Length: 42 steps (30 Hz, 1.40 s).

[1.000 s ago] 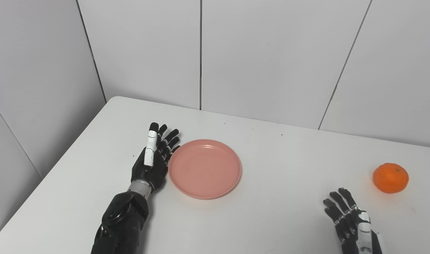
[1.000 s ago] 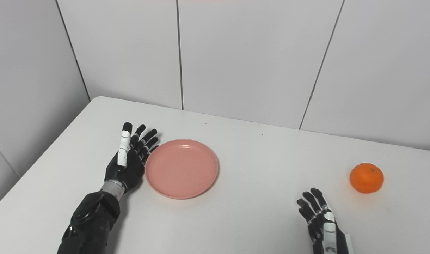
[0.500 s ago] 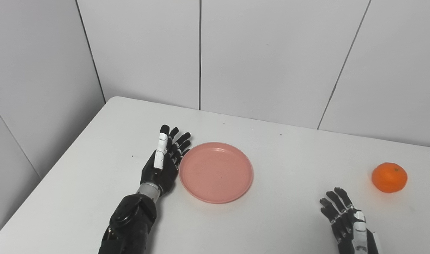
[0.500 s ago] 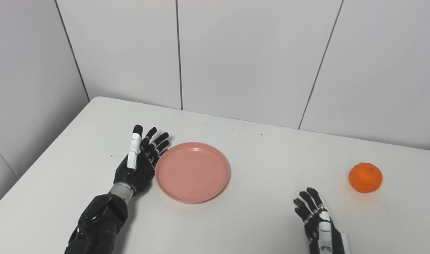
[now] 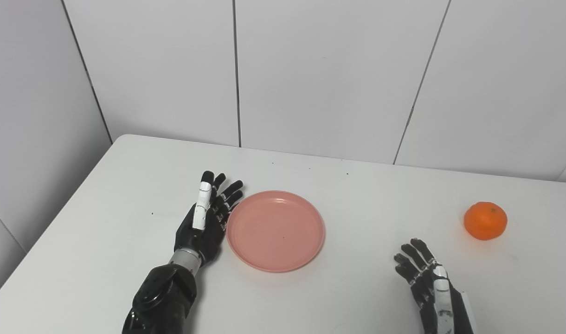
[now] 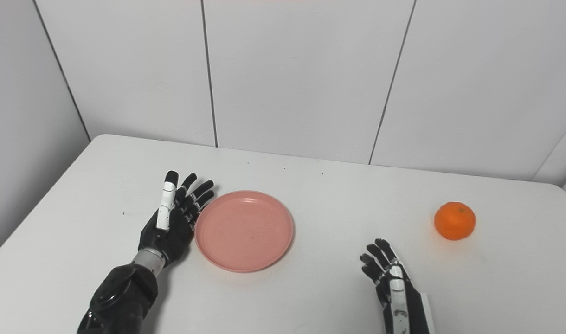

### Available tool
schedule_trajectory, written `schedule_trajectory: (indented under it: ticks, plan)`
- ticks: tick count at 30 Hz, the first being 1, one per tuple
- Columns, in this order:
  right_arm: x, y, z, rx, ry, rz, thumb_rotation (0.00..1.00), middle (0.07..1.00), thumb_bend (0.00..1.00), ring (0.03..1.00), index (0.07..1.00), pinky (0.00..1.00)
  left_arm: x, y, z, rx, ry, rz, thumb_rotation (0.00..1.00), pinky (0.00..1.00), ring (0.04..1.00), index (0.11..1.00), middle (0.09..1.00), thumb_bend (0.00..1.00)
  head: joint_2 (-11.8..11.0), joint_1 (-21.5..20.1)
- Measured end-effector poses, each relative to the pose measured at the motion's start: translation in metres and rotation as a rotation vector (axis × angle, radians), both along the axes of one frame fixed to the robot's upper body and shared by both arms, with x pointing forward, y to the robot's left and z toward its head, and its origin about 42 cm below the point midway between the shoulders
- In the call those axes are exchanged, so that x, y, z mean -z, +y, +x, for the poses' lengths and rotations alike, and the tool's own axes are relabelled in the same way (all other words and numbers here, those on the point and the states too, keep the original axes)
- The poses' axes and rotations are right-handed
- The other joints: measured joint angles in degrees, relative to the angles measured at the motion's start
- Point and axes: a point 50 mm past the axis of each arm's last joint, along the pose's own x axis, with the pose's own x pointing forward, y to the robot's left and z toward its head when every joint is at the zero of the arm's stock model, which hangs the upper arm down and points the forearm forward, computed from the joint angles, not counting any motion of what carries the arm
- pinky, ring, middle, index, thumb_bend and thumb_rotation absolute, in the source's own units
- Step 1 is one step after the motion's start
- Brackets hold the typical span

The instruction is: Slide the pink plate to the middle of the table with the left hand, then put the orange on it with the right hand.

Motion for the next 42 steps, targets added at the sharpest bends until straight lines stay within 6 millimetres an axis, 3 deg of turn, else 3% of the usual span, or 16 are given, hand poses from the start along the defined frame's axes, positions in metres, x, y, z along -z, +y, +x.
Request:
schedule_trajectory:
  ticks: [26,42]
  plan:
    - [-0.002,0.035,0.002,0.006,0.012,-0.001,0.88,0.842,0.84,0.820,0.864,0.85,0.001,0.003,0.005,0.046,-0.005,-0.018,0.82,1.00,0.970,1.000,0.895,0.88,-0.61,-12.30]
    - [-0.002,0.040,0.003,0.007,0.015,0.002,0.89,0.845,0.82,0.821,0.867,0.88,0.002,-0.004,0.011,0.087,-0.006,-0.042,0.70,1.00,0.963,1.000,0.879,0.79,-0.62,-13.45]
